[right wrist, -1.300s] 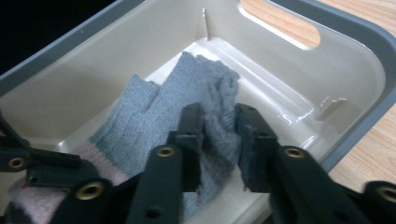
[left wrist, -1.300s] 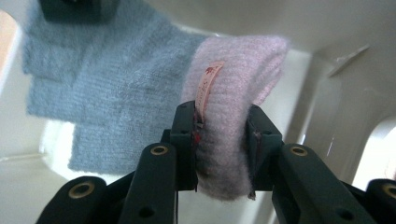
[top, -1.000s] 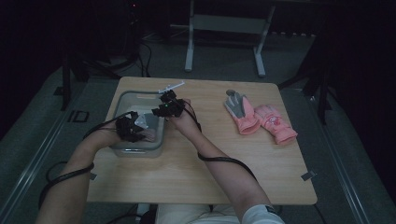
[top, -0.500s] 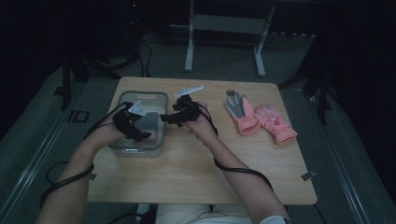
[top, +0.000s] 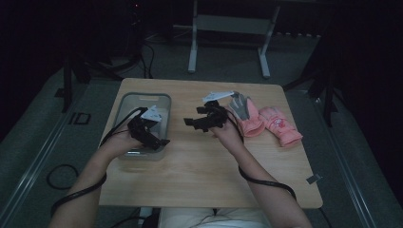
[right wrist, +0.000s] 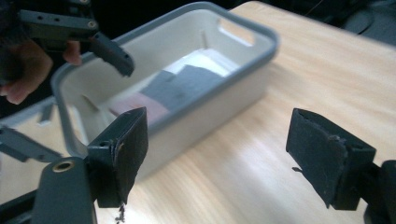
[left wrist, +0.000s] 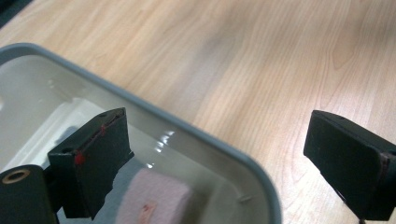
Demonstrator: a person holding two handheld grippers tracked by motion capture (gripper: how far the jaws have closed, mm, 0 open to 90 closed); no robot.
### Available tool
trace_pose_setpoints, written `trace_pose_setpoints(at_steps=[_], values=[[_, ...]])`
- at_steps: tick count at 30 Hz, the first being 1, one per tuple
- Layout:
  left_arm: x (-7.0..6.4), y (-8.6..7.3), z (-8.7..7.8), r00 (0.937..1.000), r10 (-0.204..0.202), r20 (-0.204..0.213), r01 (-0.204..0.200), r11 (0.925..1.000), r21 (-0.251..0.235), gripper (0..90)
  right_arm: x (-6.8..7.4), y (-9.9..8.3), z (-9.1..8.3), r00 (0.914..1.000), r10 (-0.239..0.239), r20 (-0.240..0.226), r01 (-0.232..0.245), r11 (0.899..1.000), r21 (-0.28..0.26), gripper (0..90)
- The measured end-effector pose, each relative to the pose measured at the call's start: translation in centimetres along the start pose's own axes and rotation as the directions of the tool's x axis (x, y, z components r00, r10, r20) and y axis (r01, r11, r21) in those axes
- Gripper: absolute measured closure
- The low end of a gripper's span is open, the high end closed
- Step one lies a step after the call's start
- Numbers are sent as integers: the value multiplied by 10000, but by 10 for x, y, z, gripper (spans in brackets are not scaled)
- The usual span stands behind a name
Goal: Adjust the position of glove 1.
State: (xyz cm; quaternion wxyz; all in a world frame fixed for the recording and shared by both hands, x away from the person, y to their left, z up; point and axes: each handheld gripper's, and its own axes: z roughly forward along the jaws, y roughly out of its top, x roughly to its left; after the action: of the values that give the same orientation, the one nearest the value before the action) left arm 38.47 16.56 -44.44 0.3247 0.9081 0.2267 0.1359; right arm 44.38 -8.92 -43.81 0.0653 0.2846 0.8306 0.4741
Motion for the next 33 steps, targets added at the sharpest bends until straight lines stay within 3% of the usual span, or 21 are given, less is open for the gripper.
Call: trace_pose_setpoints(at_steps=[4,7,9,15,18,19,20,23,28,33], values=[[-12,10,8,9995,167,281,-165,9998,-98,68,-9,-7,-20,9983,-337,485,343,9993,-130,179],[-19,18,14,9989,206,424,-194,9994,-287,68,-16,-15,-32,9993,155,354,-156,9999,30,150],[-24,23,16,9987,330,381,-318,9990,-301,68,-20,-21,-39,9975,436,563,-441,9990,77,141],[-38,33,22,9983,227,537,-198,9984,-533,68,-28,-35,-55,9947,520,892,-517,9986,-59,140],[-45,36,24,9984,249,504,-216,9977,-645,68,-31,-39,-61,9955,433,845,-431,9991,-40,151],[-55,37,28,9968,235,762,-170,9962,-852,68,-32,-40,-64,9949,381,939,-378,9993,-51,168],[-60,37,31,9958,289,874,-220,9966,-797,68,-35,-44,-71,9937,341,1071,-337,9994,-54,238],[-72,38,38,9910,621,1186,-550,9965,-621,68,-42,-50,-82,9874,231,1568,-226,9997,-50,326],[-90,36,52,9869,1020,1247,-975,9944,-411,68,-51,-58,-95,9797,293,1983,-306,9995,34,397],[-99,26,65,9882,813,1302,-764,9962,-417,69,-59,-67,-107,9704,419,2380,-387,9991,-182,444]])
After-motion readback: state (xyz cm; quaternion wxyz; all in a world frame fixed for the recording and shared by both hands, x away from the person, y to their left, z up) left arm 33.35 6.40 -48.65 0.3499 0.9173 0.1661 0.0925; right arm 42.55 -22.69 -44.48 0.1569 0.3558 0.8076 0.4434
